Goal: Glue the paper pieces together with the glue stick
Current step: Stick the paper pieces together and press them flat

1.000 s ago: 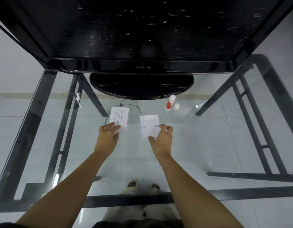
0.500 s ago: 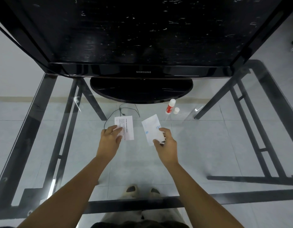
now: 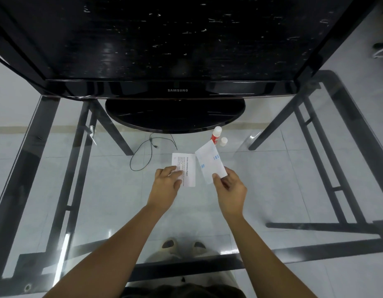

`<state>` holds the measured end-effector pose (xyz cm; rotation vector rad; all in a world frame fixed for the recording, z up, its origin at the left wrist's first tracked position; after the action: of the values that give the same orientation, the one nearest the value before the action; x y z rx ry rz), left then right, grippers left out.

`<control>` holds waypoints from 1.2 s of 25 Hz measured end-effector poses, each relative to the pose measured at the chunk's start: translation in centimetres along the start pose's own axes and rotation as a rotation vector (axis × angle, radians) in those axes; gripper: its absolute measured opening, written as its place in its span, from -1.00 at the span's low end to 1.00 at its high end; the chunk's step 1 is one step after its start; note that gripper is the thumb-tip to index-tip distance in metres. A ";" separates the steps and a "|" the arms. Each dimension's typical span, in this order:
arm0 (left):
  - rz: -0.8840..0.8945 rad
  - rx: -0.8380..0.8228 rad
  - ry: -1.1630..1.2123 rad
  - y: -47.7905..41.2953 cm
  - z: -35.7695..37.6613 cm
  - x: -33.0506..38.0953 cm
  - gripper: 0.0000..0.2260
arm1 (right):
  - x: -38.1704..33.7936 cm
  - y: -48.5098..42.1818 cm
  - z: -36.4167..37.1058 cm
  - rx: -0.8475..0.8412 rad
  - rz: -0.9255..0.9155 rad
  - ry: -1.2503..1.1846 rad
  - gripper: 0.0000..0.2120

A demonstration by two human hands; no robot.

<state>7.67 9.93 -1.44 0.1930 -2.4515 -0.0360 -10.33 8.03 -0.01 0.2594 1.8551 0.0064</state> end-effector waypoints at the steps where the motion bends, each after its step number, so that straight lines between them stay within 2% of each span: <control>1: -0.001 0.001 0.005 -0.1 0.2 0.1 -0.74 | 0.2 0.1 0.0 0.018 -0.002 0.012 -0.78; 5: -0.021 0.009 0.014 -0.3 0.6 0.4 -0.74 | 0.3 0.3 0.2 0.119 -0.045 0.037 -0.92; 10: -0.040 0.017 0.003 -0.2 1.4 0.7 -0.74 | -0.6 0.1 0.3 0.163 -0.198 0.091 -0.82; 18: -0.066 0.007 0.055 -0.2 0.9 1.2 -0.66 | -1.3 -0.1 0.1 0.156 -0.286 0.135 -0.79; 20: -0.081 0.082 0.151 -0.1 -0.1 1.9 -0.69 | -1.6 0.2 0.2 0.144 -0.349 0.133 -0.79; 22: -0.190 0.129 0.395 -0.4 -1.6 3.0 -0.79 | -1.9 0.6 0.4 0.084 -0.472 0.190 -0.79; 24: -0.349 0.042 0.754 -0.8 -2.9 4.3 -0.78 | -1.9 1.1 1.0 0.008 -0.614 0.339 -0.78; 25: -0.393 0.011 0.857 -1.0 -3.3 4.6 -0.77 | -1.8 1.3 1.4 -0.018 -0.657 0.401 -0.77; 30: -0.502 0.048 0.947 -1.8 -4.5 4.8 -0.88 | -1.7 1.9 2.5 -0.146 -0.762 0.501 -0.68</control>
<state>7.09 7.54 4.89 0.6711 -1.4207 -0.0817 -7.15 9.29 1.11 -0.6120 2.3300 -0.3426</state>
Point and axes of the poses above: each hand's wrist, its own y-axis away from the middle knuckle, its own z-axis out of the palm, x = y × z, the point moved 1 cm from there along -y, towards the middle knuckle, and after that the axes turned 4 degrees about y, right-handed, at the moved point
